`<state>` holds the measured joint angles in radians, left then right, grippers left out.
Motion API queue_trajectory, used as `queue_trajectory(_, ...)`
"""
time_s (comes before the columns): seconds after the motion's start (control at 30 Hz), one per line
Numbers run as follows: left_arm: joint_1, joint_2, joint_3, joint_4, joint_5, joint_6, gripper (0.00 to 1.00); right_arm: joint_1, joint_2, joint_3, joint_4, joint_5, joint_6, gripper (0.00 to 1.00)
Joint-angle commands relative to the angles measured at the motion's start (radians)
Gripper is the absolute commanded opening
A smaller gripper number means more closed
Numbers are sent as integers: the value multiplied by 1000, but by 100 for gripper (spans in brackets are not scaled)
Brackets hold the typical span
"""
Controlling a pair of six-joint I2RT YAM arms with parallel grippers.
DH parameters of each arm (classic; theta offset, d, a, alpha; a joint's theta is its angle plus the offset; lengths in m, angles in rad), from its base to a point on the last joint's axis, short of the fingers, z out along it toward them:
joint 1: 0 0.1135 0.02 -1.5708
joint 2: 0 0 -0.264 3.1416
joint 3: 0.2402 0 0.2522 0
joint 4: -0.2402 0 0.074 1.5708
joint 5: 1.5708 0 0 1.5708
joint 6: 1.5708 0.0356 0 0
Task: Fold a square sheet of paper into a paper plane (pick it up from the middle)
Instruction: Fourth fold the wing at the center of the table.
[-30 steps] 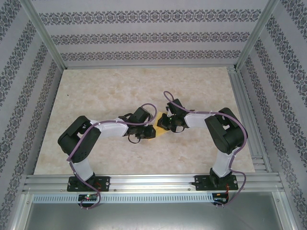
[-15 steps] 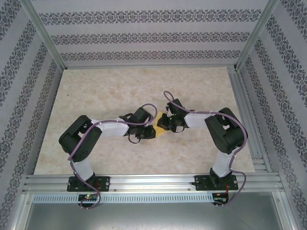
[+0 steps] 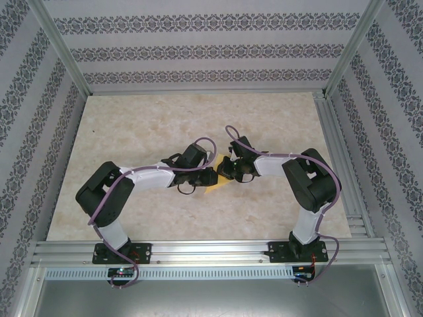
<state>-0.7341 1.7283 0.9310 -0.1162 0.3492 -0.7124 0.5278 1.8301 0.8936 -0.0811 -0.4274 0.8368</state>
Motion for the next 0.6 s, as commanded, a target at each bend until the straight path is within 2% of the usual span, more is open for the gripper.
queue_trajectory(0.0, -1, 45, 42, 27, -7, -6, 17, -14, 54, -27, -71, 104, 2, 9)
queue_trajectory(0.23, -1, 91, 36, -11, 13, -15, 16, -14, 58, -25, -69, 104, 5, 8)
queue_trajectory(0.57, 0, 103, 5, -68, -54, 2, 12, -18, 48, -24, -51, 92, 2, 8)
